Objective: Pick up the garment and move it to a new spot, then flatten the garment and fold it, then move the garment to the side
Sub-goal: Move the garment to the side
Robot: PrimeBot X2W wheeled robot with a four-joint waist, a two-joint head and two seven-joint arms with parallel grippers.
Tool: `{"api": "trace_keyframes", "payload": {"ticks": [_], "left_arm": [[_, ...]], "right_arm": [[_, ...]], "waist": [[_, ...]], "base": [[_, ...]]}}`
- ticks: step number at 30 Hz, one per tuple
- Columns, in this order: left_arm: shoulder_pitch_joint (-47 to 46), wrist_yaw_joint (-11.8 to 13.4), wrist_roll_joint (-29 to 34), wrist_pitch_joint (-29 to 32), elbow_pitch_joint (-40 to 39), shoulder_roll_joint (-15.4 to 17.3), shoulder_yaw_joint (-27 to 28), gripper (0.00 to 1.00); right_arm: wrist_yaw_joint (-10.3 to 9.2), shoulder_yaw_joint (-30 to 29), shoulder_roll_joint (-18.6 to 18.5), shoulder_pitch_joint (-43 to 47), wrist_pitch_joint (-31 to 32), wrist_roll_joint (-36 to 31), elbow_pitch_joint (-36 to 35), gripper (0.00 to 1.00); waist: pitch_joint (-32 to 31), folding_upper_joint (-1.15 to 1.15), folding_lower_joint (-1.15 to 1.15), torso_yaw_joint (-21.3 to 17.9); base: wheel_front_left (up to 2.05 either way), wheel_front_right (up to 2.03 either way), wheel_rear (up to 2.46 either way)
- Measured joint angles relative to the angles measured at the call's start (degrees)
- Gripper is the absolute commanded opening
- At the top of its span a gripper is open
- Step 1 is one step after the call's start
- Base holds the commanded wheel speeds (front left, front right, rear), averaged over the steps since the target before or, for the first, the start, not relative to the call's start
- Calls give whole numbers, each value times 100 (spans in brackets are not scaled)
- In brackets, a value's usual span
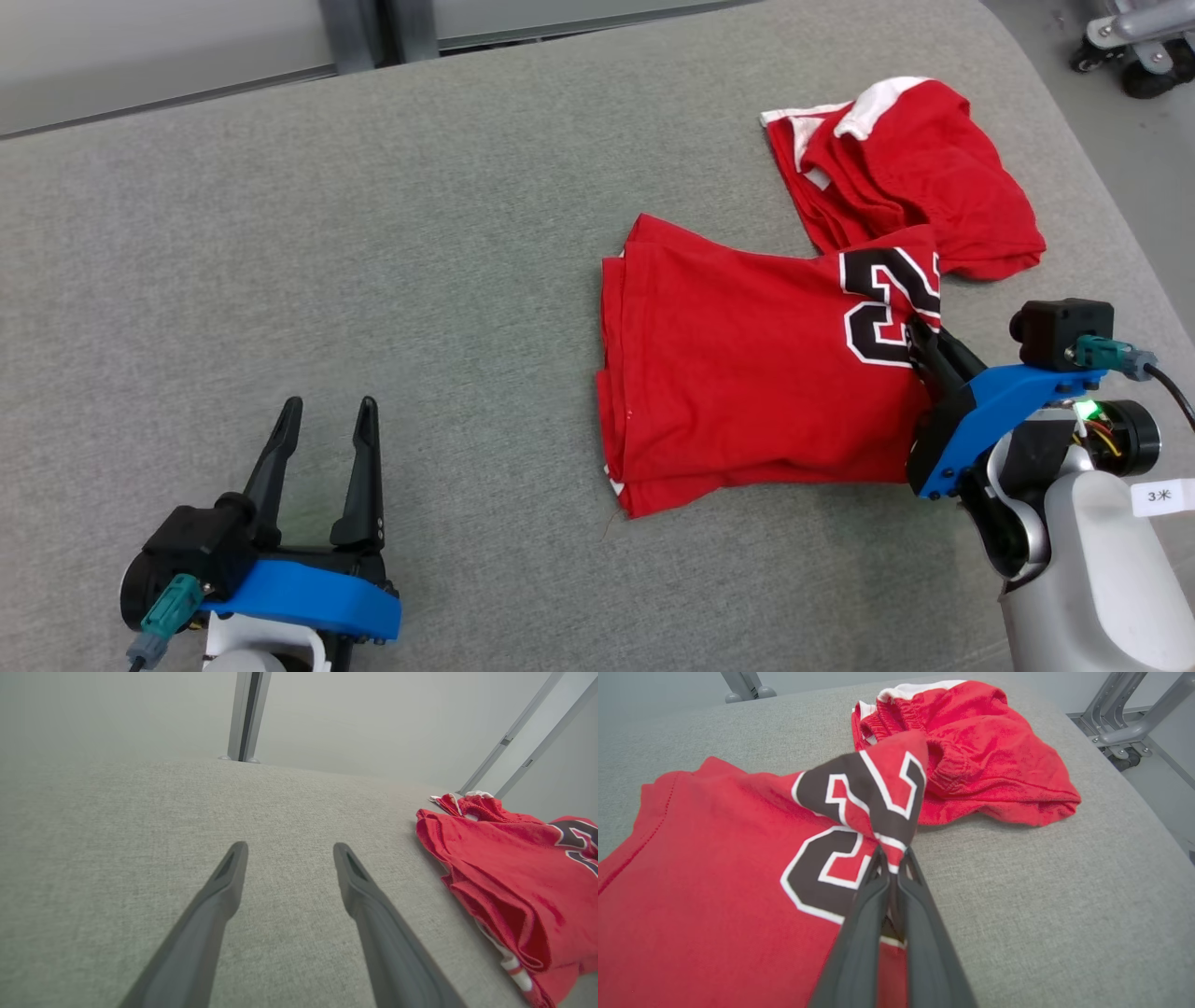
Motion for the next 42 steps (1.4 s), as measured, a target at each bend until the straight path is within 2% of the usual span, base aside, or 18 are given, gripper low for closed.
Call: {"api": "trace_keyframes", "payload": {"ticks": [4,8,15,19,24,25,26,27,29,33,37,42], "left_arm": [[-25,8,29,108,-100,60,-38,100],[-25,49,41,174,-169,130,-33,100],[-25,103,41,190,-243,136,-53,100],[-32,108,41,198,-249,138,-71,100],[-21,152,41,194,-270,160,-69,100],[-19,153,40,193,-280,166,-70,100],[-19,153,40,189,-287,168,-70,100],[-19,153,37,189,-291,171,-70,100],[-18,153,10,189,-297,182,-68,100],[-25,152,-3,180,-274,157,-98,100],[-29,152,-23,136,-229,133,-108,100],[-24,158,-124,7,-148,109,-48,100]], "right_arm": [[1,37,11,-102,-58,41,63,0],[1,185,-55,-734,31,-66,186,0],[1,-18,-689,-1838,504,-171,659,0],[1,-415,-1156,-2184,643,-376,923,0],[1,-1065,-1447,-2269,588,-662,1159,0],[1,-1222,-1460,-2270,489,-746,1179,30],[1,-1341,-1461,-2270,397,-827,1206,67],[1,-1507,-1424,-2270,298,-875,1241,100],[0,-1835,-1258,-2271,65,-927,1314,100],[0,-2038,-1063,-2265,-274,-1173,1463,100],[1,-1826,-905,-2262,-569,-1235,1528,100],[0,-1270,-719,-2203,-898,-1131,1492,100]], "waist": [[34,0,0,-194],[34,0,0,-189],[19,0,0,114],[66,0,0,373],[155,0,0,673],[175,0,0,715],[193,0,0,753],[208,0,0,782],[222,0,0,816],[140,0,-1,845],[-8,0,-1,869],[-277,0,-1,932]], "base": [[0,0,0],[0,0,0],[0,0,0],[0,0,0],[0,0,0],[0,0,0],[0,0,0],[0,0,0],[0,0,0],[0,0,0],[0,0,0],[0,0,0]]}}
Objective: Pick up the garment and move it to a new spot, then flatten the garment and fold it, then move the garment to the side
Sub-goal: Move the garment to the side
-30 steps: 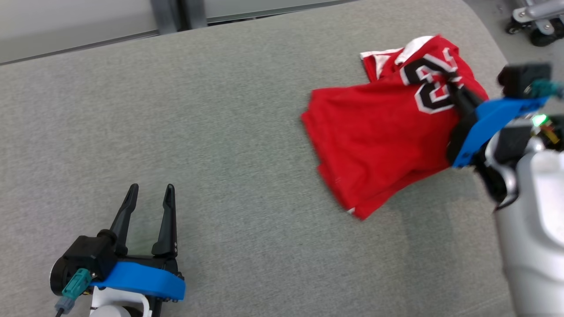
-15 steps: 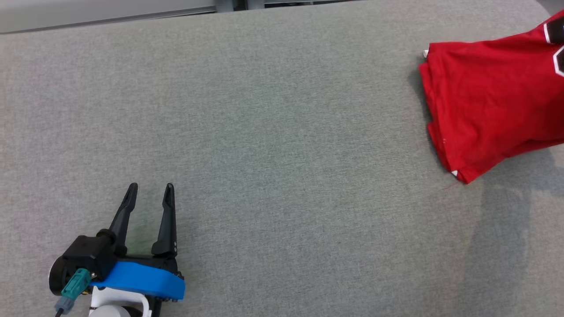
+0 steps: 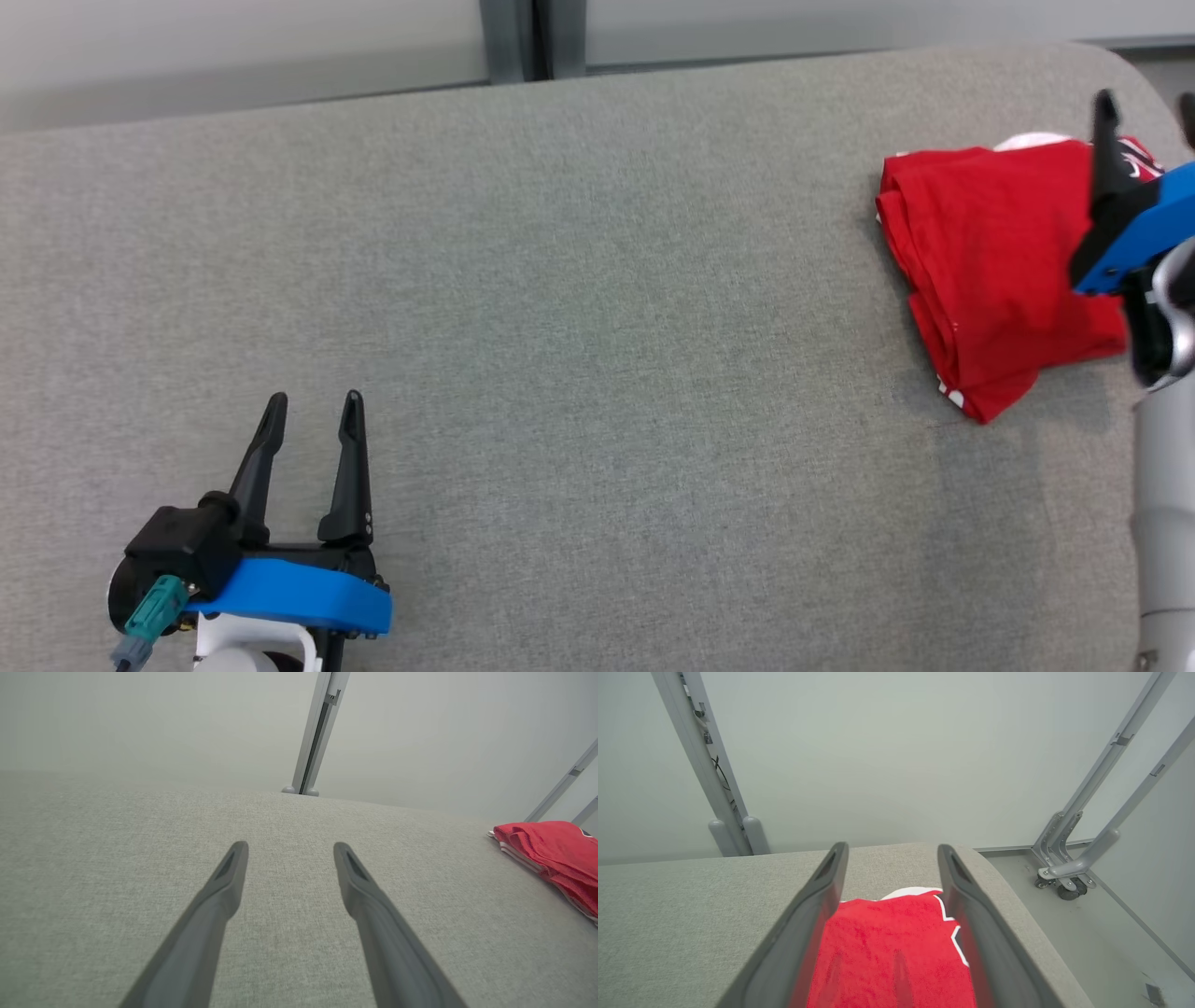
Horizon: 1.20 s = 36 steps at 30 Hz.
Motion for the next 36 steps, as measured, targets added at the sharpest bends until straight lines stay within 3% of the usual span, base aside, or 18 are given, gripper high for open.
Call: {"api": "trace_keyframes", "payload": {"ticks": [7,16,27,36], "left_arm": [[21,43,-163,-196,220,-157,126,100],[437,103,-388,-375,542,-349,377,100],[1018,127,-388,-425,648,-446,531,100],[1113,120,-379,-433,664,-455,526,100]], "right_arm": [[0,541,318,625,-557,136,-286,100],[0,598,726,2391,-1458,220,-751,100],[0,1399,749,4010,-1974,1211,-1499,100],[0,1691,749,4237,-1965,1422,-1700,100]], "waist": [[-537,0,-1,264],[-1224,0,-1,692],[-1620,0,-1,833],[-1676,0,0,758]], "base": [[0,0,0],[0,0,0],[0,0,0],[0,0,0]]}}
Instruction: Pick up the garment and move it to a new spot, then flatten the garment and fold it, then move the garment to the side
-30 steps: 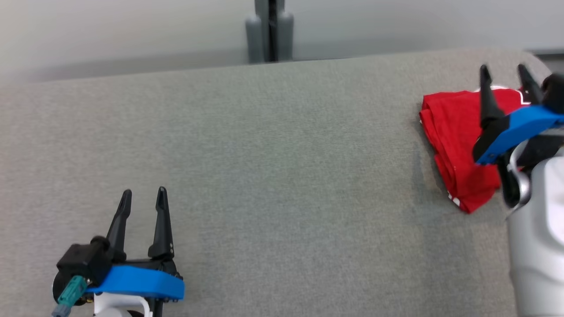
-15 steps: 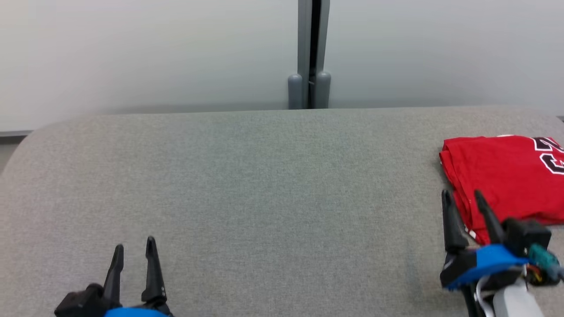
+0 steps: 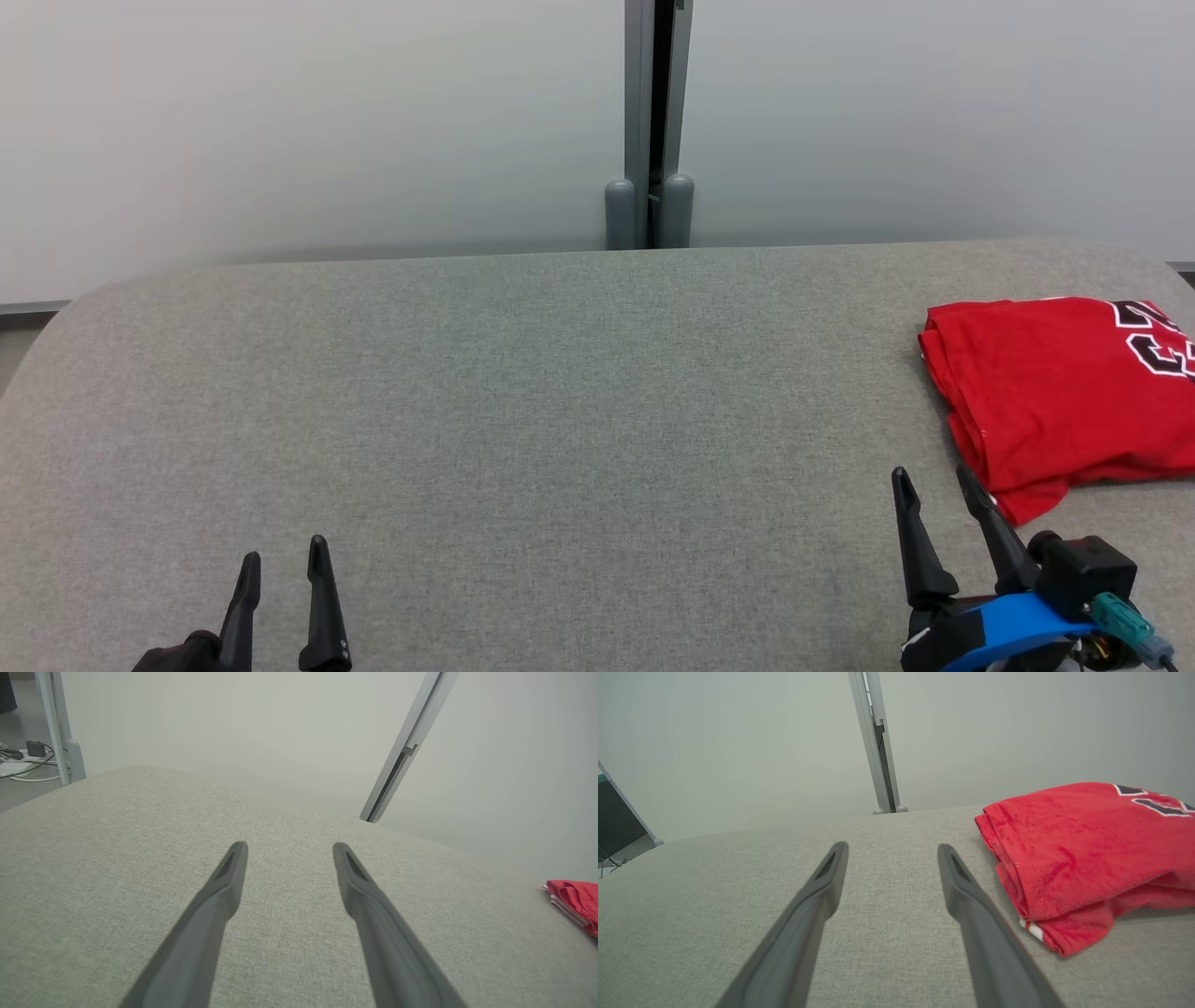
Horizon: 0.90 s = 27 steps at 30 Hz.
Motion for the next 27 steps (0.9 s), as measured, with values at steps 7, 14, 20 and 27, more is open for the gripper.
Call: {"api": "trace_keyframes", "payload": {"ticks": [7,14,20,27], "left_arm": [[-38,5,38,47,63,23,-52,100],[29,0,32,120,254,-47,-119,0],[93,-35,-281,230,372,-123,-93,0],[-7,-138,-855,411,390,-196,62,0]], "right_arm": [[0,65,0,-4,18,53,-46,100],[0,123,13,59,40,77,123,0],[0,100,23,111,155,463,255,0],[0,27,24,104,319,1191,214,0]], "waist": [[36,0,1,11],[52,0,1,13],[51,0,1,21],[48,0,1,37]], "base": [[0,0,0],[0,0,0],[0,0,0],[0,0,0]]}}
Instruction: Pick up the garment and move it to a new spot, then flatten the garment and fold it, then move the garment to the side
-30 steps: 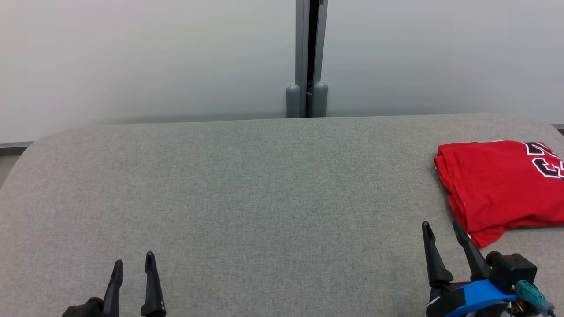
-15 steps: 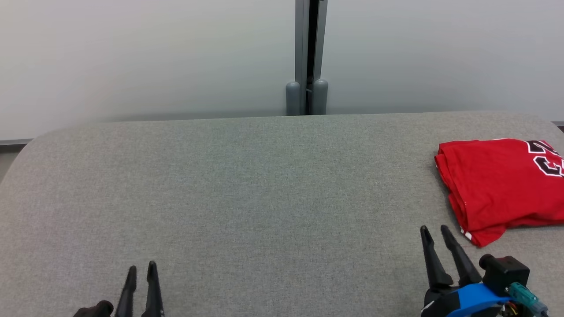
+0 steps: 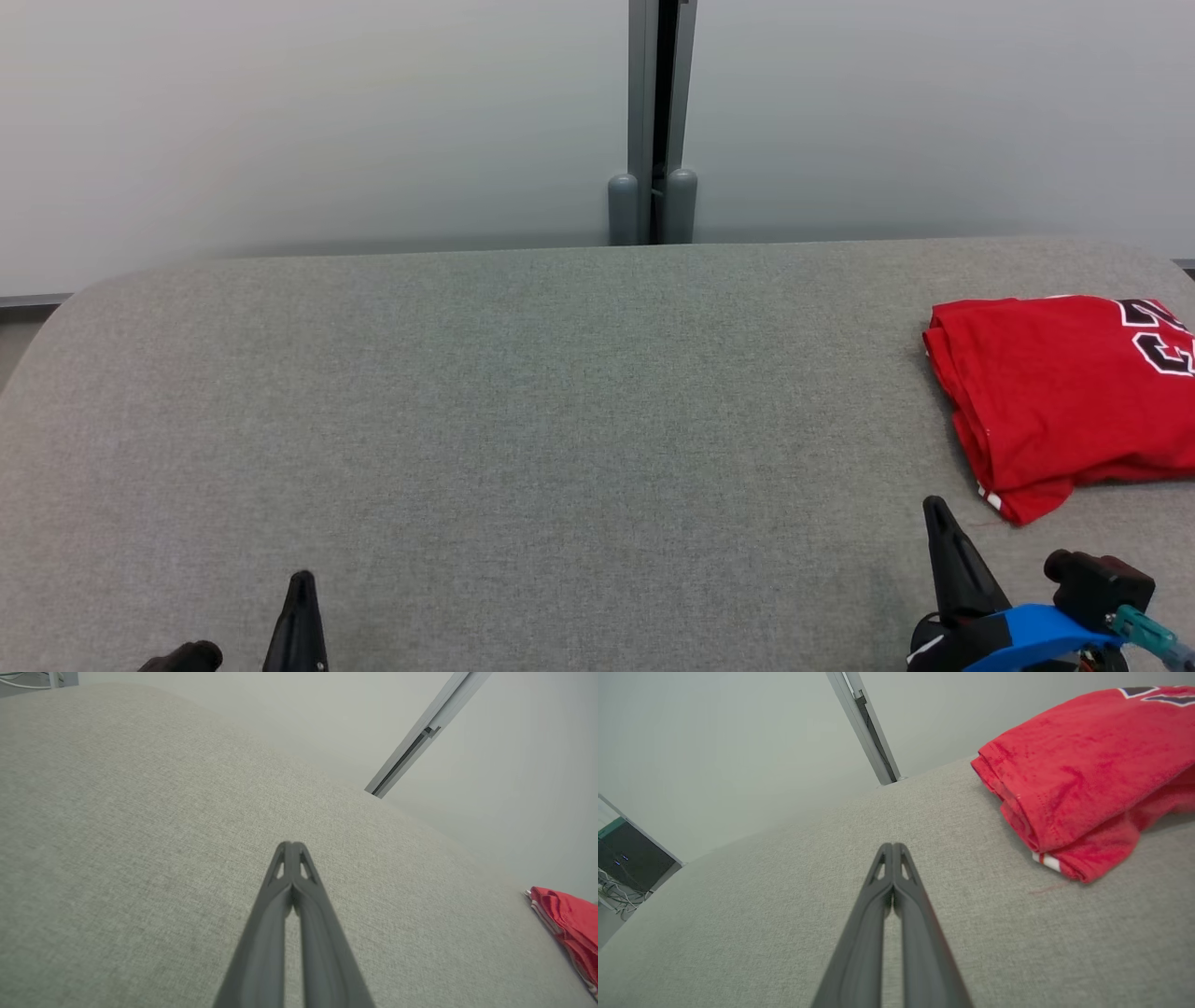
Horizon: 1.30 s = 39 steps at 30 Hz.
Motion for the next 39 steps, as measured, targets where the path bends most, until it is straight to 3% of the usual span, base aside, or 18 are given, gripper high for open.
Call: {"api": "trace_keyframes", "payload": {"ticks": [39], "left_arm": [[-583,-447,-2490,780,33,-263,721,0]], "right_arm": [[-1,-308,-1,-145,757,3162,-216,0]], "waist": [[-16,0,0,86]], "base": [[0,0,0]]}}
